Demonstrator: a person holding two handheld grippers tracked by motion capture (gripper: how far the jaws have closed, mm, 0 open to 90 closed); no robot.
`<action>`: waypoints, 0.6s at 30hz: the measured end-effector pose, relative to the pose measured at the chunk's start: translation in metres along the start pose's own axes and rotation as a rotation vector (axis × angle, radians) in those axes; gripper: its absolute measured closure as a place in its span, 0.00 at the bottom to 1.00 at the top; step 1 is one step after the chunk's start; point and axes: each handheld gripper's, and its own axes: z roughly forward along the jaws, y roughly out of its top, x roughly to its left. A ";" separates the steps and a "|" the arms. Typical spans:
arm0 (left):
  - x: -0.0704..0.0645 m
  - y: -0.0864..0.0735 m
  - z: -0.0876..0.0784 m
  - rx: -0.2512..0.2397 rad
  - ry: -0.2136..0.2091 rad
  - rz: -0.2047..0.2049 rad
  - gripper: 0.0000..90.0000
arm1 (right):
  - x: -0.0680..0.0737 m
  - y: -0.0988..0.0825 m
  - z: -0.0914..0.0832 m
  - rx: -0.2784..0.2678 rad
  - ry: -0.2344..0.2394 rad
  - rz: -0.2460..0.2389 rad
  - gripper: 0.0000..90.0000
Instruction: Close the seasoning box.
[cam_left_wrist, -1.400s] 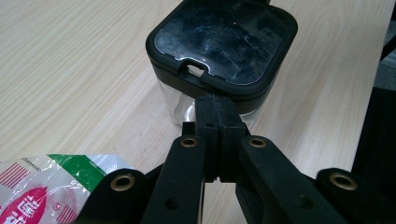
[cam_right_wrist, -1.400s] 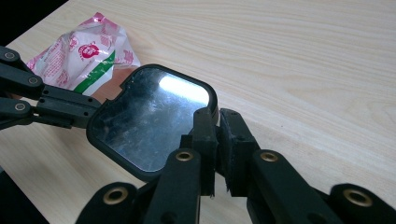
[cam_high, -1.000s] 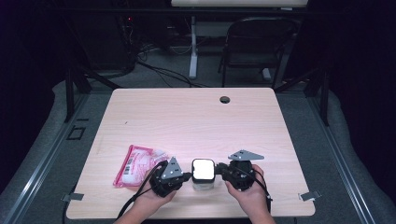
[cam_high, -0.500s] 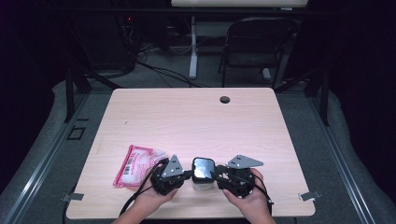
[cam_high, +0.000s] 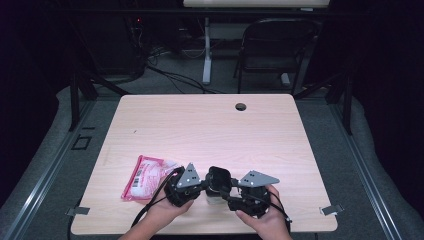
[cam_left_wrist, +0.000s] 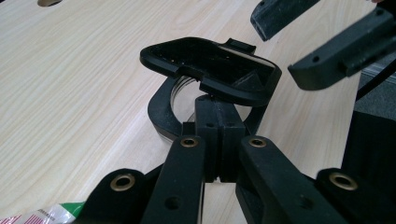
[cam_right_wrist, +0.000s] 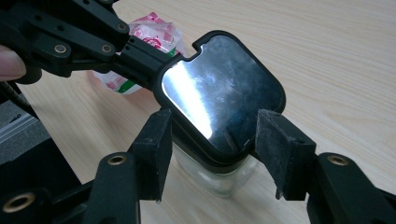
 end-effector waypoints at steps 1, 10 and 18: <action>-0.001 0.002 0.000 -0.006 -0.001 -0.008 1.00 | 0.002 0.000 0.001 0.001 -0.003 0.000 0.51; -0.003 0.004 0.002 -0.012 -0.017 -0.007 1.00 | 0.006 -0.001 0.009 0.027 -0.032 -0.027 0.50; -0.005 0.005 0.002 -0.011 -0.005 0.010 0.99 | 0.008 -0.003 0.012 -0.003 -0.063 -0.038 0.51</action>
